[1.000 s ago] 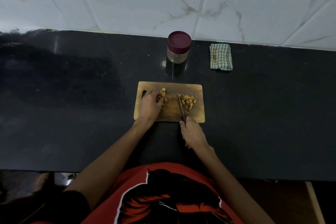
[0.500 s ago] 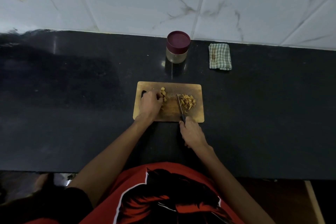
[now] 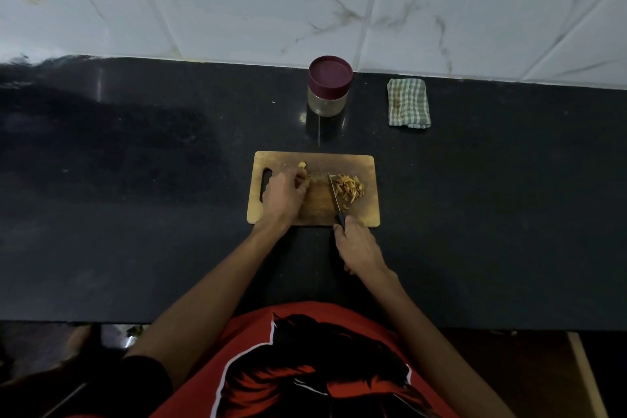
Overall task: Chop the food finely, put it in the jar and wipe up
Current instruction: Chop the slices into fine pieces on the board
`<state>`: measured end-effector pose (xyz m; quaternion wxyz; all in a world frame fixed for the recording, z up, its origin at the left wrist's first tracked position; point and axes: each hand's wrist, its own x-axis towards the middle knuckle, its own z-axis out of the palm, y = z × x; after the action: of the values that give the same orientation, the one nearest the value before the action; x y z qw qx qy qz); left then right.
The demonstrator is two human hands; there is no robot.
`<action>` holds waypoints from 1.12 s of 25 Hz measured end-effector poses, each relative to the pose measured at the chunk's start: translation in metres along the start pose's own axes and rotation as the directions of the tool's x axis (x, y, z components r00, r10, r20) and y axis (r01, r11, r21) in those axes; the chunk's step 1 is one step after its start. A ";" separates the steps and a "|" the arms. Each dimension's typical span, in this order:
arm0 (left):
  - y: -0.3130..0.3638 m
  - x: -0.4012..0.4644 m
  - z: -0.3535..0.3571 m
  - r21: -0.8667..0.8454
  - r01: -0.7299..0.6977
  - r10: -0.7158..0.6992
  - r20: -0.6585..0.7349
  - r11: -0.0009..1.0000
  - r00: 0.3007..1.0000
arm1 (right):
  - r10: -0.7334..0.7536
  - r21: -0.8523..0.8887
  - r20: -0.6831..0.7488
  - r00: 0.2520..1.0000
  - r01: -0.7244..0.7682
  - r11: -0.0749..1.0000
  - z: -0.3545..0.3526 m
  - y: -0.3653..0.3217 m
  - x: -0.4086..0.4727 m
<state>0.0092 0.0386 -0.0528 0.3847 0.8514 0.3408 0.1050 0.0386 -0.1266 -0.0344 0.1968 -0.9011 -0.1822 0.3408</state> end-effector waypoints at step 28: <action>0.015 -0.020 0.008 0.091 -0.147 0.133 0.137 0.985 0.982 | -0.068 0.036 0.020 0.997 0.067 0.997 -0.001 -0.027 0.003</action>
<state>0.0048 0.0140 -0.0457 0.3542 0.8967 0.2590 0.0587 0.0358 -0.1021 -0.0224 0.2221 -0.8871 -0.2087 0.3466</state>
